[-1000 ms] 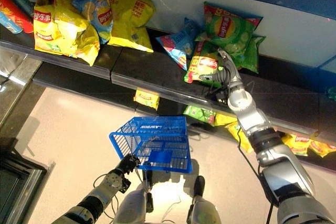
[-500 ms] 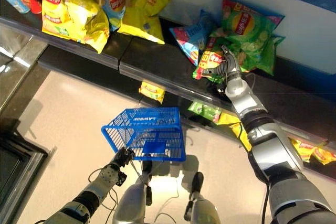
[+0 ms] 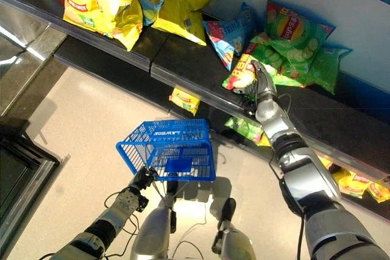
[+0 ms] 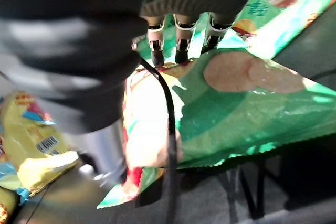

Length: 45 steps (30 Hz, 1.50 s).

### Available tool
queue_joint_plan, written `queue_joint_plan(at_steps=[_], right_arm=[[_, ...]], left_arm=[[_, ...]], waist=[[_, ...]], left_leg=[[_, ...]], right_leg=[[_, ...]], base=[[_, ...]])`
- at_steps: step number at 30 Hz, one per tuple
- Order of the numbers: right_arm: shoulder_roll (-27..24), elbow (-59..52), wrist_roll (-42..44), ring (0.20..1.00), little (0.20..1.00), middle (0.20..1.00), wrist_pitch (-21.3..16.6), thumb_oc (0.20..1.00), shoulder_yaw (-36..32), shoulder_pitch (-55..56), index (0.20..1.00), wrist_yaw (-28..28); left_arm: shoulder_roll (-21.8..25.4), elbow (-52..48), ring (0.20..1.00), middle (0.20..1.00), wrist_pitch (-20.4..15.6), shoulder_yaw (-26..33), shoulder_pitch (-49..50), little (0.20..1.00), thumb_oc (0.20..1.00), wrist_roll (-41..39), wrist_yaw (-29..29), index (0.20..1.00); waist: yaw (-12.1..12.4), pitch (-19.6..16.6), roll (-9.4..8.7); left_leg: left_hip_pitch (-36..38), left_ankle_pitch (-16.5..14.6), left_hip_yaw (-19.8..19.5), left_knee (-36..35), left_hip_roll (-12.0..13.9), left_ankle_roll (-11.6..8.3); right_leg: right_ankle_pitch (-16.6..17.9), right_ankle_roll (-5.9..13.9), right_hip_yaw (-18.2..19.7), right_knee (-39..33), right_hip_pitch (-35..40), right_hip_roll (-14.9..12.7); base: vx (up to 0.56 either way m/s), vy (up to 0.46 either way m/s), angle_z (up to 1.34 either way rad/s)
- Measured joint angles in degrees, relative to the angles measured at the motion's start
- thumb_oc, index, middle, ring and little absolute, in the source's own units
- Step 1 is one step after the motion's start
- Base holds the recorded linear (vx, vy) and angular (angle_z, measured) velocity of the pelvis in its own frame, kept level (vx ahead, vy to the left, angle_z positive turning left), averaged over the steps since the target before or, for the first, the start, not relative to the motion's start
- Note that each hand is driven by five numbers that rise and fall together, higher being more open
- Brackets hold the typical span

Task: Pick up the snacks into the basket

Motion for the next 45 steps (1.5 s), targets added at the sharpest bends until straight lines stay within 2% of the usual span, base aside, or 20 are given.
queue_joint_plan(at_steps=[12,19,22,30,36,41,45], right_arm=[[1.3,0.3,0.0,0.200,0.200,0.200,-1.3,0.200,-0.8,1.8,0.200,-1.3],[0.7,-12.9,1.6,0.200,0.200,0.200,-1.4,0.200,-5.2,12.0,0.200,-0.2],[0.1,-20.8,5.7,0.200,0.200,0.200,-1.6,0.200,-10.1,18.4,0.200,0.2],[-2.9,-28.4,15.0,0.200,0.200,0.200,-2.8,0.200,-16.4,26.5,0.200,1.1],[-3.4,-29.1,16.5,0.200,0.200,0.200,-3.5,0.200,-18.1,28.8,0.200,2.3],[-3.2,-29.4,17.2,0.200,0.200,0.200,-3.7,0.200,-18.1,28.8,0.200,2.3],[-3.2,-36.4,19.5,0.200,0.200,0.200,-3.8,0.200,-18.7,31.4,0.200,3.7]], left_arm=[[0.2,3.4,0.200,0.200,1.6,-0.7,-1.9,0.200,0.200,0.0,1.7,0.200],[4.2,2.9,0.200,0.200,2.4,-0.3,1.3,0.200,0.200,0.2,2.1,0.200],[4.9,1.2,0.200,0.200,2.3,2.9,4.1,0.200,0.200,0.1,1.8,0.200],[5.5,-1.0,0.200,0.200,2.1,4.3,7.0,0.200,0.200,0.2,0.4,0.200],[5.6,-1.0,0.200,0.200,2.1,4.3,6.4,0.200,0.200,1.0,-0.5,0.200],[5.7,-1.0,0.200,0.200,2.1,4.3,6.1,0.200,0.200,1.2,-0.5,0.200],[5.7,-1.2,0.200,0.200,2.2,5.0,5.5,0.200,0.200,1.2,-0.6,0.200]], waist=[[-0.7,-1.3,-0.49],[-1.3,-2.6,-0.53],[-1.5,-2.5,-0.48],[-1.7,-2.4,-0.29],[-3.2,-2.4,-0.29],[-3.4,-2.1,-0.14],[-3.4,-1.0,0.02]], left_leg=[[-0.2,0.3,-0.5,0.0,-0.2,0.08],[0.1,0.3,-0.4,0.0,-0.4,0.11],[0.0,0.3,-0.3,0.0,-0.4,0.12],[-0.3,0.3,1.3,0.0,-0.4,0.22],[-0.2,0.3,2.2,0.0,-0.2,0.26],[-0.2,0.3,2.7,0.0,-0.1,0.26],[-0.3,0.3,2.8,0.0,0.0,0.25]], right_leg=[[0.1,-0.09,-0.2,0.0,0.1,-0.1],[0.1,-0.08,0.0,0.0,0.3,-0.3],[0.1,-0.06,0.2,0.0,0.1,-0.3],[0.5,0.18,1.6,0.0,-1.0,-0.6],[0.8,0.14,2.7,0.0,-1.6,-0.6],[0.8,0.12,3.2,0.0,-1.9,-0.6],[0.8,0.12,3.3,0.0,-1.9,-0.5]], base=[[0.00,0.003,0.01],[0.00,0.000,0.00],[0.00,0.000,0.00],[0.00,-0.006,-0.07],[0.01,-0.016,-0.11],[0.01,0.002,-0.05],[0.00,0.000,0.00]])
